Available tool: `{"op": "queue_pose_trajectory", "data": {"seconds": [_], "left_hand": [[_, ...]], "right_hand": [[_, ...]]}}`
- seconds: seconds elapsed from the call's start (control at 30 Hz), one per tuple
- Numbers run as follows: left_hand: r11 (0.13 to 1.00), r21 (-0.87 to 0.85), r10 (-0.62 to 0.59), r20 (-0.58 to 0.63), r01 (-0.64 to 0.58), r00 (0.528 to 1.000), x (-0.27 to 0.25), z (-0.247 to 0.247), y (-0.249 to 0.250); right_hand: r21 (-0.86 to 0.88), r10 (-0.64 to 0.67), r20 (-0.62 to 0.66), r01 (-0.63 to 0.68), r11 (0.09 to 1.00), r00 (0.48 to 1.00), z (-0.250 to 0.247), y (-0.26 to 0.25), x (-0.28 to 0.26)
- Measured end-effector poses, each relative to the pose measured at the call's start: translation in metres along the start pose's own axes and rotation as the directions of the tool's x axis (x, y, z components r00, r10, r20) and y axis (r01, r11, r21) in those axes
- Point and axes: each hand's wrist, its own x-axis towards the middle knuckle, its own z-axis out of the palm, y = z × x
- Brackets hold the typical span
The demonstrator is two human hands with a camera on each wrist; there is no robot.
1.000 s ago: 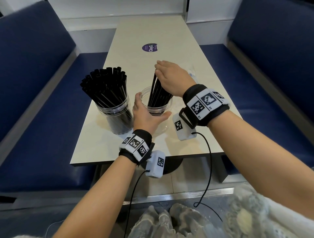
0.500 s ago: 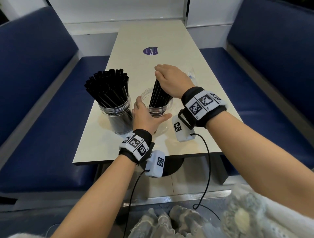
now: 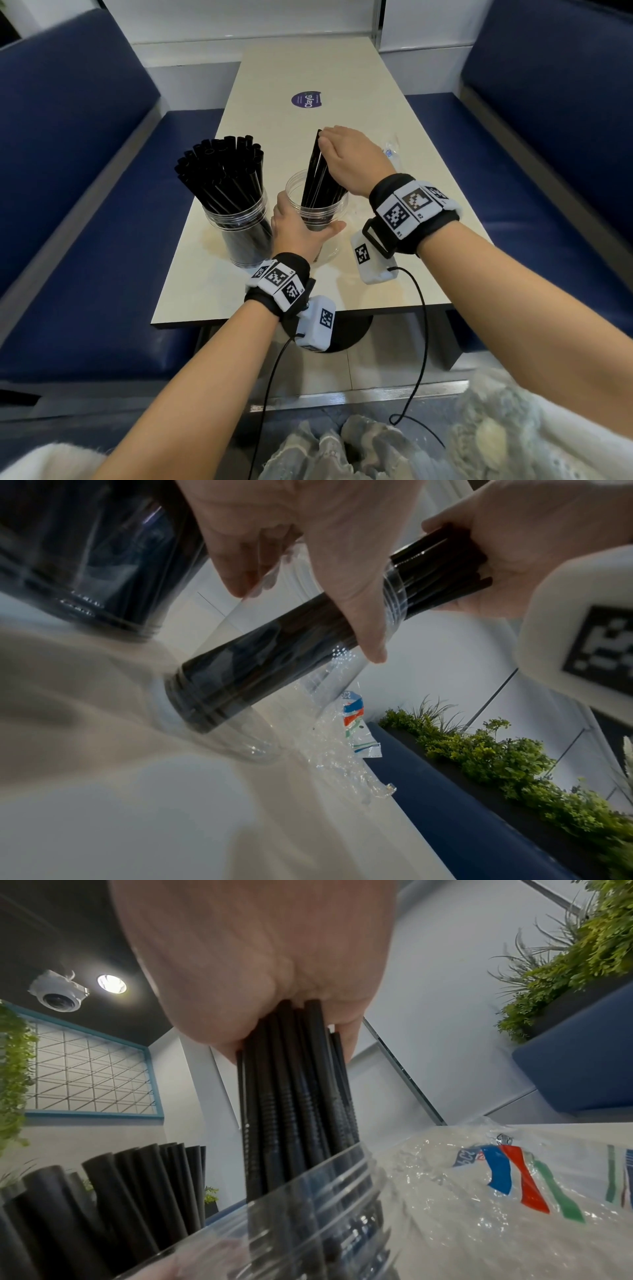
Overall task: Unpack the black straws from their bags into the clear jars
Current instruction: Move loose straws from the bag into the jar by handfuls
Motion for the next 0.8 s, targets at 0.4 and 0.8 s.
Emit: {"op": "queue_pose_trajectory", "data": {"seconds": [0.4, 0.8], "left_hand": [[0.986, 0.134, -0.130, 0.247, 0.099, 0.960, -0.012, -0.067, -0.030], [0.981, -0.116, -0.151, 0.055, 0.156, 0.987, 0.027, -0.104, -0.073]], "right_hand": [[0.004, -0.086, -0.135, 0.087, 0.996, 0.987, -0.018, -0.026, -0.011], [0.107, -0.114, 0.081, 0.105, 0.989, 0.990, 0.015, -0.112, 0.008]]}}
